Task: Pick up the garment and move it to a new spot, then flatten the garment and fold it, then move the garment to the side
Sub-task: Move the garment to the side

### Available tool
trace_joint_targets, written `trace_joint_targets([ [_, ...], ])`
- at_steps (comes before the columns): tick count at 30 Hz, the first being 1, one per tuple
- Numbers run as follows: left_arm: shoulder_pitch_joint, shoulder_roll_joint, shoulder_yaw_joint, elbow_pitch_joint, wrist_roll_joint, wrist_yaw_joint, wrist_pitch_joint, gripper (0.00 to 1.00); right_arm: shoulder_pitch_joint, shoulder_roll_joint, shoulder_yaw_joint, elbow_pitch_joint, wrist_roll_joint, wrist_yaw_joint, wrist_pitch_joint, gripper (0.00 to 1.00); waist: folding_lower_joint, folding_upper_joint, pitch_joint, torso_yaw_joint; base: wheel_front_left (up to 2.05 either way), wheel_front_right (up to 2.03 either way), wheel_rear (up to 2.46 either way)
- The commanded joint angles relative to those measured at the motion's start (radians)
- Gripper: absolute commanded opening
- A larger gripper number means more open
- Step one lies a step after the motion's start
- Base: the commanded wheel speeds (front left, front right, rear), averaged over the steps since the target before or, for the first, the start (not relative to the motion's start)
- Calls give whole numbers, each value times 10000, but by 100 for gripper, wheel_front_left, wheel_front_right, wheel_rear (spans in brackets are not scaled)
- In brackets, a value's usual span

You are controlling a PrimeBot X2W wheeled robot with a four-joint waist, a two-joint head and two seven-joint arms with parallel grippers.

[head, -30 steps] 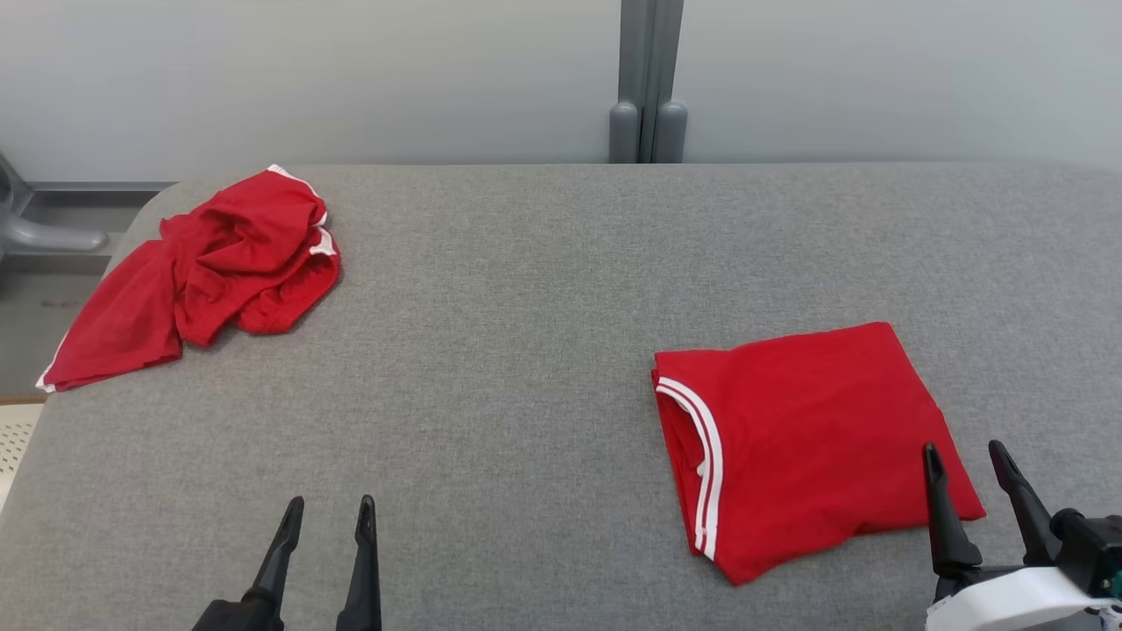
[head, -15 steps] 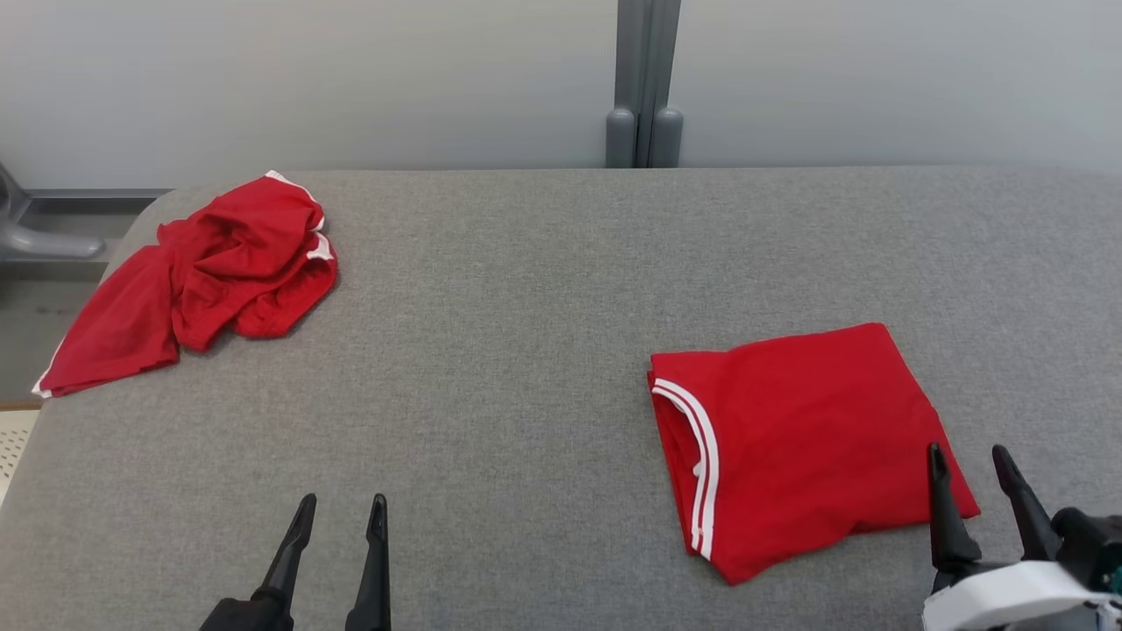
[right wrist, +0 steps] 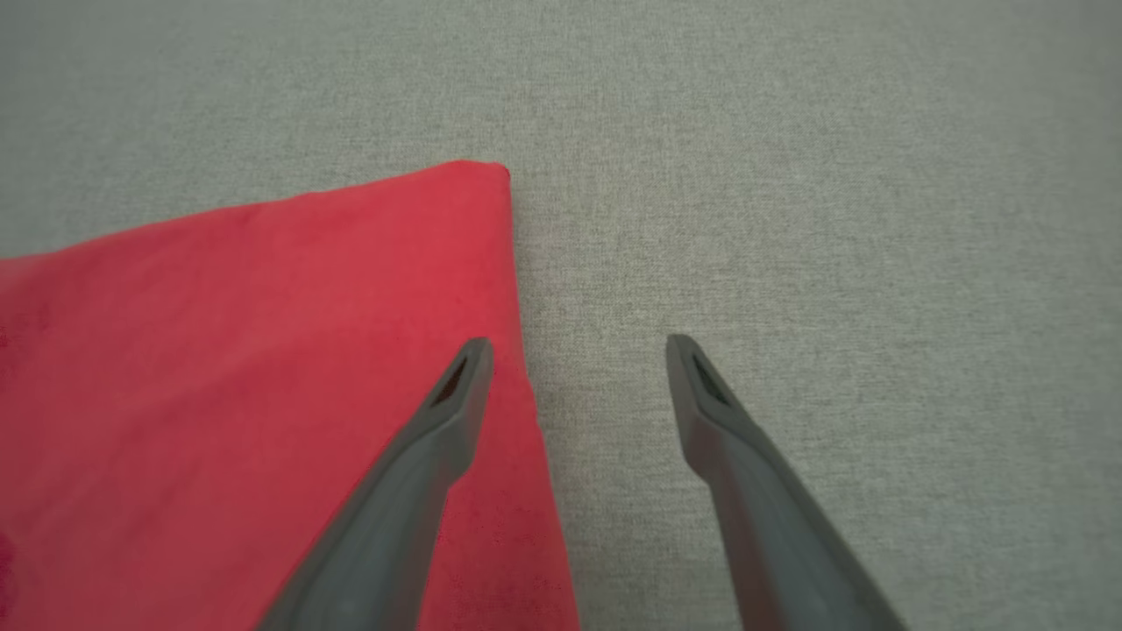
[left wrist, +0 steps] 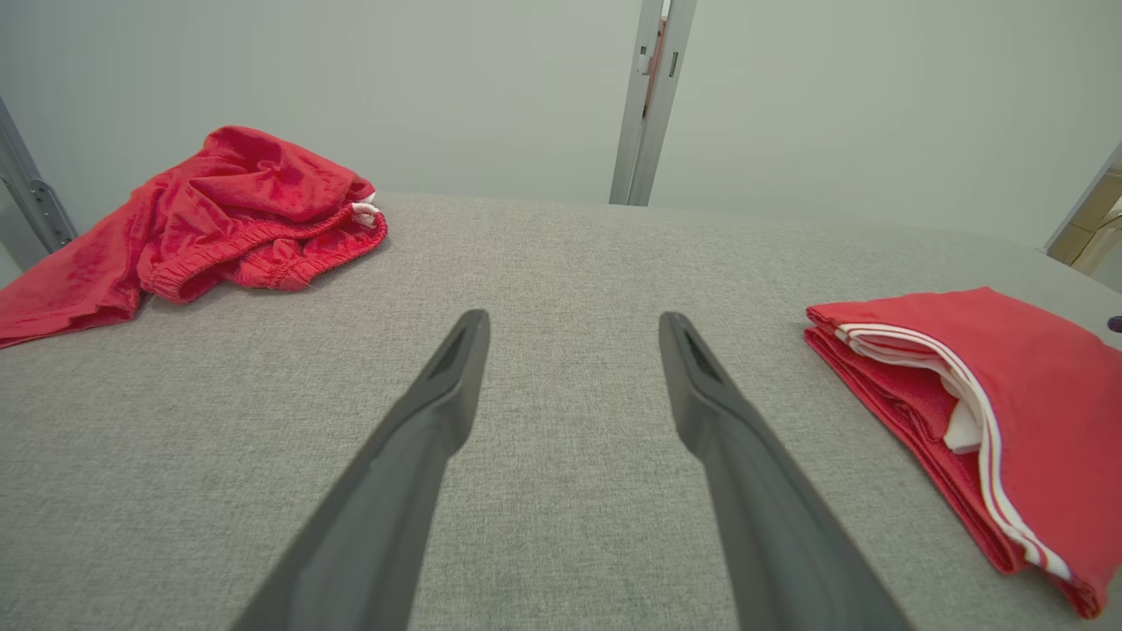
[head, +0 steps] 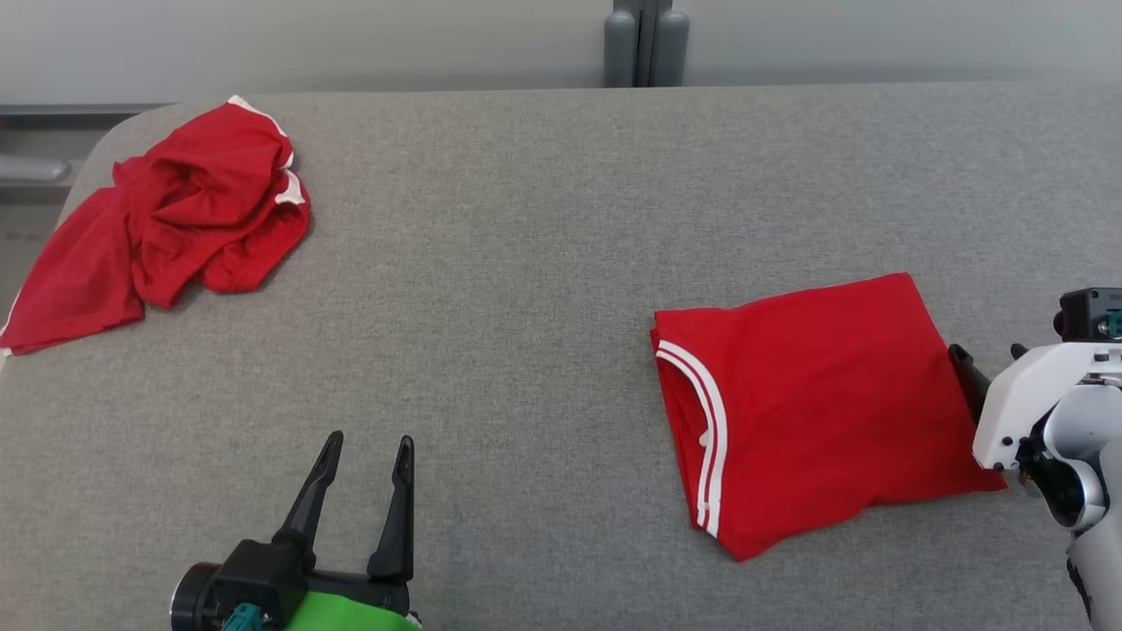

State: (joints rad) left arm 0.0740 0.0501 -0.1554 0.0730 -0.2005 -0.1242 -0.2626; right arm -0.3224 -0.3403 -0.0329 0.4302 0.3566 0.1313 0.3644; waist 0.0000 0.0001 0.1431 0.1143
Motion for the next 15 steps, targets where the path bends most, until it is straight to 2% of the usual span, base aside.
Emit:
trace_joint_targets([
  [1,-202,12,3,29,-102,-45,-29,100,-220,62,153,201,110,-10,283,100,0,-1,356,307,0,0,0],
  [6,-376,11,-63,56,-140,-56,-29,100,-508,206,404,991,686,-14,1245,100,0,-1,560,526,0,0,0],
  [7,-403,11,-56,47,-145,-60,-29,100,-541,234,421,1065,797,-10,1326,96,0,-1,598,540,0,0,0],
  [8,-417,12,-32,31,-138,-62,-29,100,-591,249,398,1070,905,-7,1260,0,0,-1,648,534,0,0,0],
  [15,-638,12,199,-258,61,-77,-19,100,-1589,96,-241,866,854,-14,375,0,0,-1,1435,-280,0,0,0],
])
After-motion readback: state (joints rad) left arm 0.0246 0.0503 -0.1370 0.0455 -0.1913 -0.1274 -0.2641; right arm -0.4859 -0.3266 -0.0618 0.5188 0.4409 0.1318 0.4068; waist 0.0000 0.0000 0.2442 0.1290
